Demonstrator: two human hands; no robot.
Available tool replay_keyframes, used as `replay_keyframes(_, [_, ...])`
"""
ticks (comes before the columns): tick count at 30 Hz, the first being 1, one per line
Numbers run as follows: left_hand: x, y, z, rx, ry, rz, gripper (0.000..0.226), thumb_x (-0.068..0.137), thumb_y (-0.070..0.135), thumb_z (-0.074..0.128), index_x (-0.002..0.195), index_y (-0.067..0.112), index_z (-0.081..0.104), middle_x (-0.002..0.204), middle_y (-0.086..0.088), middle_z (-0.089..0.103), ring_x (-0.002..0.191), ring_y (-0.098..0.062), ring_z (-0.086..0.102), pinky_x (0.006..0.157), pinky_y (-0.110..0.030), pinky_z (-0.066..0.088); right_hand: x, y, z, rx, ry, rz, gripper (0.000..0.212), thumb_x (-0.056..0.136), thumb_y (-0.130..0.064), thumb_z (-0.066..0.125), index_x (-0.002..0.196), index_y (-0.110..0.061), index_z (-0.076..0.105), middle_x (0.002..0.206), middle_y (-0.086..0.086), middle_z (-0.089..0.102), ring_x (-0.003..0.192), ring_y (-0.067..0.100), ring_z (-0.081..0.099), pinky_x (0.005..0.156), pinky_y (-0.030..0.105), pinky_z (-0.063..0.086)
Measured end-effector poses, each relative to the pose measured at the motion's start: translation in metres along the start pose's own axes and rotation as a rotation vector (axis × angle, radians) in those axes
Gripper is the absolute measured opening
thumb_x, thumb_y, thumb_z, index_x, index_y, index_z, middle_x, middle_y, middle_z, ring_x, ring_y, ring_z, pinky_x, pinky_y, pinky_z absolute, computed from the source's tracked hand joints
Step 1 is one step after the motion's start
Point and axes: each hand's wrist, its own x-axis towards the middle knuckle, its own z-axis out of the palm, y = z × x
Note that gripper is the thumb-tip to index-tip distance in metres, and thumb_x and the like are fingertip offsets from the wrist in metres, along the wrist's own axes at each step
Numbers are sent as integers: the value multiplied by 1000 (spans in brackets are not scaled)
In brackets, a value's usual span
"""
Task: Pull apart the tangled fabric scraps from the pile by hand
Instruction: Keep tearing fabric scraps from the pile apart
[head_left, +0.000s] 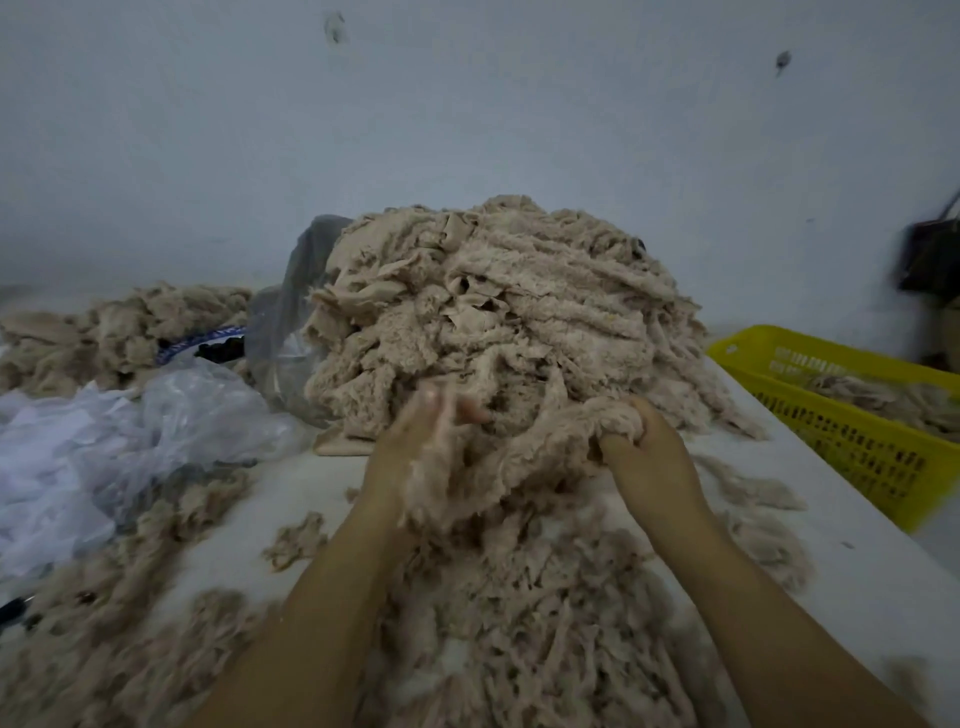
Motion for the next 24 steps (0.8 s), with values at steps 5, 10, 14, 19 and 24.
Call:
replay_keyframes(5, [-12, -18, 23, 691, -232, 236, 36, 84, 63, 59, 62, 35, 60, 59, 22, 56, 53, 7, 51, 50, -8, 35, -1, -10, -1, 163, -84, 86, 28, 101, -29, 45, 127, -30, 56, 88, -12, 56, 70, 3, 52, 66, 25, 45])
replay_keyframes(10, [-9, -19, 29, 33, 51, 41, 30, 104, 29, 49, 92, 27, 77, 100, -7, 76, 95, -24, 72, 83, -37, 56, -22, -18, 22, 47, -439, -91, 27, 80, -70, 52, 104, -75, 40, 104, -42, 56, 96, -21, 55, 73, 5, 46])
replay_keyframes(14, [-9, -22, 41, -164, -86, -71, 44, 105, 32, 39, 96, 1, 69, 97, -5, 76, 93, -18, 71, 78, -26, 53, -19, -13, 43, -88, -350, -254, 22, 86, -56, 55, 102, -41, 61, 102, -21, 61, 95, -1, 58, 78, 20, 46])
replay_keyframes(19, [-12, -23, 30, 427, -155, 97, 26, 102, 43, 50, 120, 35, 66, 114, 15, 68, 104, -4, 65, 92, -27, 52, -4, 7, 16, -90, -230, 45, 18, 100, -27, 52, 91, -20, 66, 86, -5, 65, 69, -2, 58, 58, 9, 42])
replay_keyframes(24, [-5, -19, 20, 544, 224, 332, 16, 102, 36, 49, 101, 44, 63, 105, 14, 65, 84, 5, 61, 66, -22, 49, 22, 1, -34, 1384, 191, 266, 65, 82, -52, 63, 127, -6, 55, 115, 11, 66, 87, 15, 73, 74, 24, 56])
